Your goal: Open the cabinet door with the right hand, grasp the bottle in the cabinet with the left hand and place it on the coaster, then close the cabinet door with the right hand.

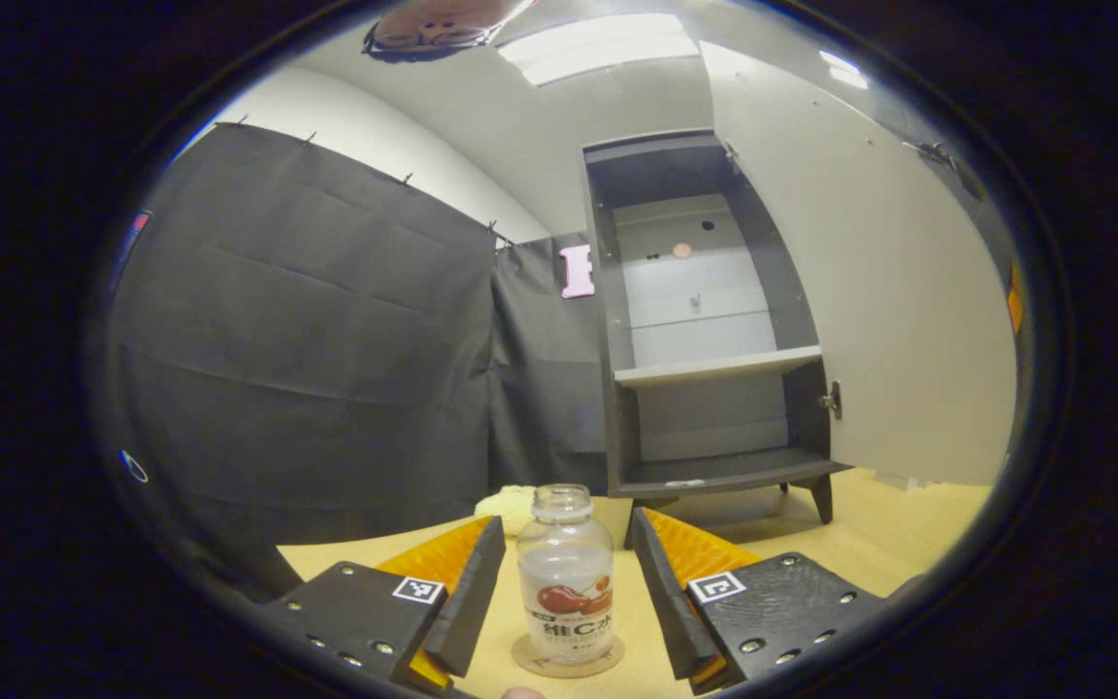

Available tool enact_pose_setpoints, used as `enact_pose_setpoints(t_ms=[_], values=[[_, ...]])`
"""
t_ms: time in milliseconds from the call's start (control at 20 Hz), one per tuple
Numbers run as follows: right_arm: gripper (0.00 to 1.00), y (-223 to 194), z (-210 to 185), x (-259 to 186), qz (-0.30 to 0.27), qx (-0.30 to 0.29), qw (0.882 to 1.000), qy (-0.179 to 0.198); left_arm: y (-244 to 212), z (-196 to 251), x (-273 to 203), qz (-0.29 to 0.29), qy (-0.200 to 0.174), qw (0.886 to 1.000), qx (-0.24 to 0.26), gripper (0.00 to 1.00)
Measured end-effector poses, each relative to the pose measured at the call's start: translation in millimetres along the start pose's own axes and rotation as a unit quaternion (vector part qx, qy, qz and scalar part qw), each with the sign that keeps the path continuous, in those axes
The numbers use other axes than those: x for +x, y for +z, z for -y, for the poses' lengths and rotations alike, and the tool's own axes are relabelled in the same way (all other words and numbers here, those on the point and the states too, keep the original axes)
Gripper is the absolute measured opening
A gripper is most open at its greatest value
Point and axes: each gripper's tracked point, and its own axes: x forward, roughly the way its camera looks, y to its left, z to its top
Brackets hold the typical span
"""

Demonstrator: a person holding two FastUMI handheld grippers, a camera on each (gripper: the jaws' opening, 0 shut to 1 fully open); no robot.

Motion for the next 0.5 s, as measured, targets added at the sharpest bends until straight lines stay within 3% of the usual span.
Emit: enact_pose_setpoints(t_ms=[150,500], values=[[0.95,6.3,13.3,-7.4,0.021,0.006,1.000,-0.014,19.4,0.5,-9.1,-0.008,-0.024,1.000,-0.008,0.76],[0.96,49.7,36.1,-23.3,0.074,0.114,0.990,-0.039,116.0,-6.6,-12.0,-0.025,-0.061,0.998,-0.004,0.76]])
